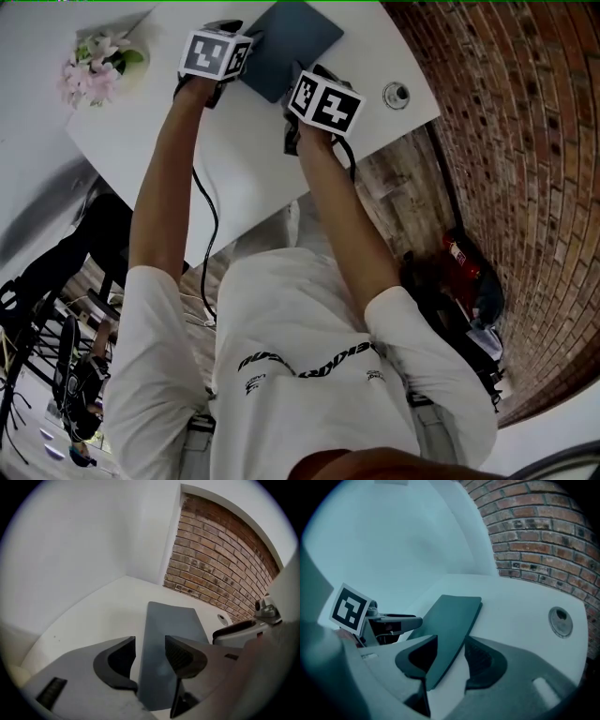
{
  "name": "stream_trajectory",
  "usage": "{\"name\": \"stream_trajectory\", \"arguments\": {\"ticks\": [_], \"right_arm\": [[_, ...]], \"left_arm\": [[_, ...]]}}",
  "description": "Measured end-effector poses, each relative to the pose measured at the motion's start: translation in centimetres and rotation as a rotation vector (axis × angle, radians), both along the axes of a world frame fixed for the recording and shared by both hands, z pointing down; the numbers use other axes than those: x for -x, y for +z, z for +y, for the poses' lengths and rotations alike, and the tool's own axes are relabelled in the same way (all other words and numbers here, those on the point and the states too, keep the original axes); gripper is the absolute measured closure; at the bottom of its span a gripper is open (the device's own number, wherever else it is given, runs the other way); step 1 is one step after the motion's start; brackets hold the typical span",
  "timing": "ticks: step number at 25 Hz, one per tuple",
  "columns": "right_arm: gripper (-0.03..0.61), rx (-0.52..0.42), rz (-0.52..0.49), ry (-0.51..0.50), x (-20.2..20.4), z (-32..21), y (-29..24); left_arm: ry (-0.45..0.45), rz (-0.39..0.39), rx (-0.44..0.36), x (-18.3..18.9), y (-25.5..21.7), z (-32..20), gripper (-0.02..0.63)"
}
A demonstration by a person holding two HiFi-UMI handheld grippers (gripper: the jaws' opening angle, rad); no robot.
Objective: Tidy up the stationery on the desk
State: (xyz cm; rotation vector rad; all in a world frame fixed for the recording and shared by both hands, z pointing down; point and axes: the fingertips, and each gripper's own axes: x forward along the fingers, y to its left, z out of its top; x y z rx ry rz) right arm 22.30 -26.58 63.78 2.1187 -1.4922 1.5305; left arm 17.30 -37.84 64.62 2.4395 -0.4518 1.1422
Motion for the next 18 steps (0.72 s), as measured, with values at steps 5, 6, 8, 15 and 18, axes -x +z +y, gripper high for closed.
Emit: {"name": "stream_trajectory", "arguments": {"ticks": [5,6,8,15,18], "right_arm": [[0.405,0.028,-0.011,0.002,0.2,-0.1,1.0],[0.403,0.031,-0.013,0.002,0.2,-0.1,1.2],[0.403,0.032,-0.015,0.002,0.2,-0.3,1.5],[0.403,0.054,-0.032,-0.028,0.9,-0.4,2.5],[0.417,0.067,-0.019,-0.050,1.0,-0.5,2.6]], "left_arm": [[0.017,-0.003,0.043,-0.2,1.3,-0.1,0.420],[0.021,-0.004,0.046,-0.3,1.5,-0.1,0.420],[0.025,-0.004,0.055,-0.4,1.5,-0.2,0.420],[0.025,0.026,0.142,-0.6,1.8,0.5,0.420],[0.028,0.026,0.165,-0.5,1.8,0.7,0.420]]}}
